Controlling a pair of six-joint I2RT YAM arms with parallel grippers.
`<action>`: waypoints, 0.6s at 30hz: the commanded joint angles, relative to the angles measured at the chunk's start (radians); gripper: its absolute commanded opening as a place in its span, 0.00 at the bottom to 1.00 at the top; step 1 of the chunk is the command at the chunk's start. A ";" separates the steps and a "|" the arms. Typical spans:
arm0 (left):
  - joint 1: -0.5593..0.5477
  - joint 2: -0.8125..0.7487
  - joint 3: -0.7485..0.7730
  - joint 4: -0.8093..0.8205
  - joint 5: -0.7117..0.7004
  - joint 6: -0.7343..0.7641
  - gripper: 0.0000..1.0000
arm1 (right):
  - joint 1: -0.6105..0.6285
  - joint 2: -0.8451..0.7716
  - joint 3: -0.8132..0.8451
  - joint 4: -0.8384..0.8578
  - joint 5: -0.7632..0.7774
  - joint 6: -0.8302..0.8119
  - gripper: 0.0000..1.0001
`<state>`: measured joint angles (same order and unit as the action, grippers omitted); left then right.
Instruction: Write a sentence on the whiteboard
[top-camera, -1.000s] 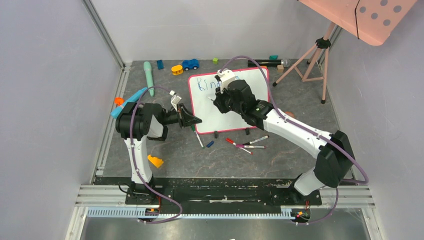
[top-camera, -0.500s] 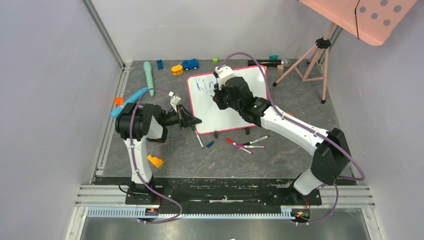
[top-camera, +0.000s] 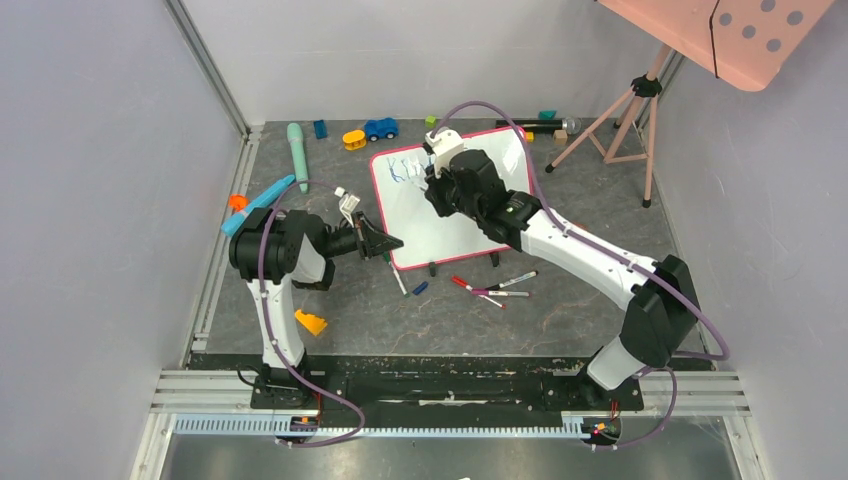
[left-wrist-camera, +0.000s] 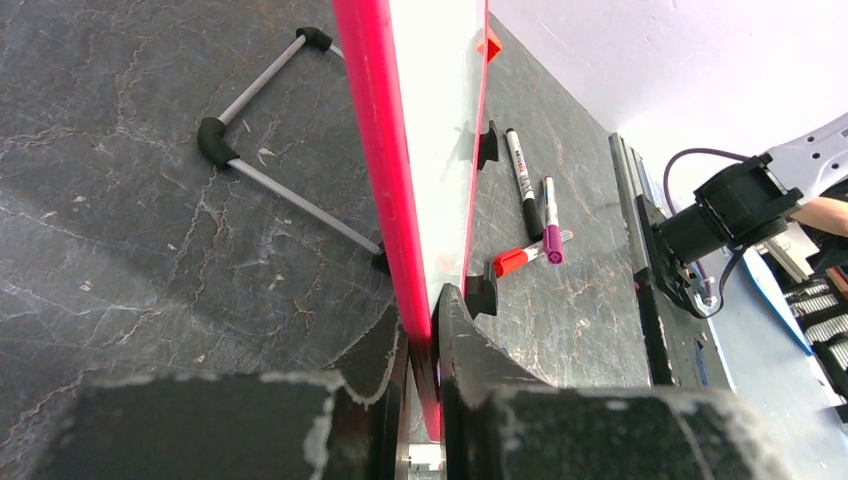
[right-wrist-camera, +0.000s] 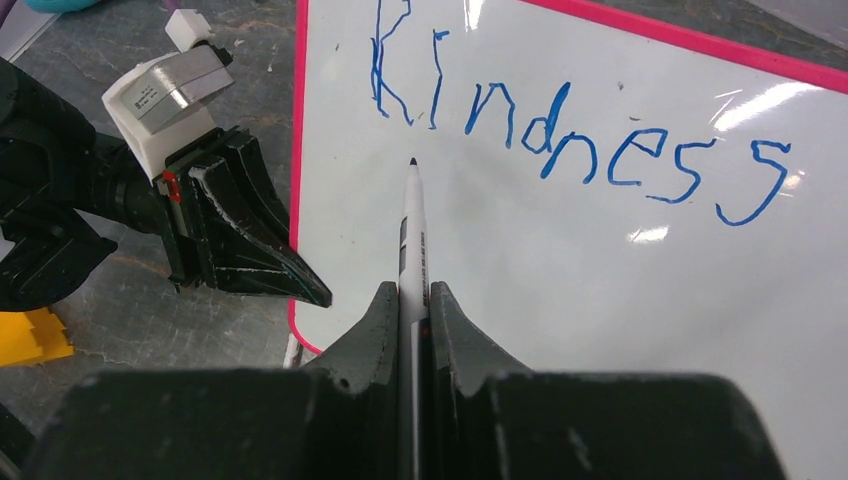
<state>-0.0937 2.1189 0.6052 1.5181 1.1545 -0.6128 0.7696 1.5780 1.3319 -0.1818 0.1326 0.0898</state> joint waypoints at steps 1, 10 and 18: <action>0.010 0.027 -0.018 0.039 -0.213 0.135 0.02 | 0.004 0.023 0.080 0.012 -0.012 -0.025 0.00; 0.012 0.057 0.027 0.039 -0.143 0.101 0.02 | 0.004 0.017 0.095 -0.024 -0.008 -0.033 0.00; 0.012 0.077 0.039 0.039 -0.185 0.052 0.02 | 0.004 0.043 0.106 -0.054 -0.004 -0.050 0.00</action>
<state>-0.0940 2.1368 0.6224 1.5188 1.1545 -0.6537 0.7696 1.6123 1.3899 -0.2306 0.1291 0.0616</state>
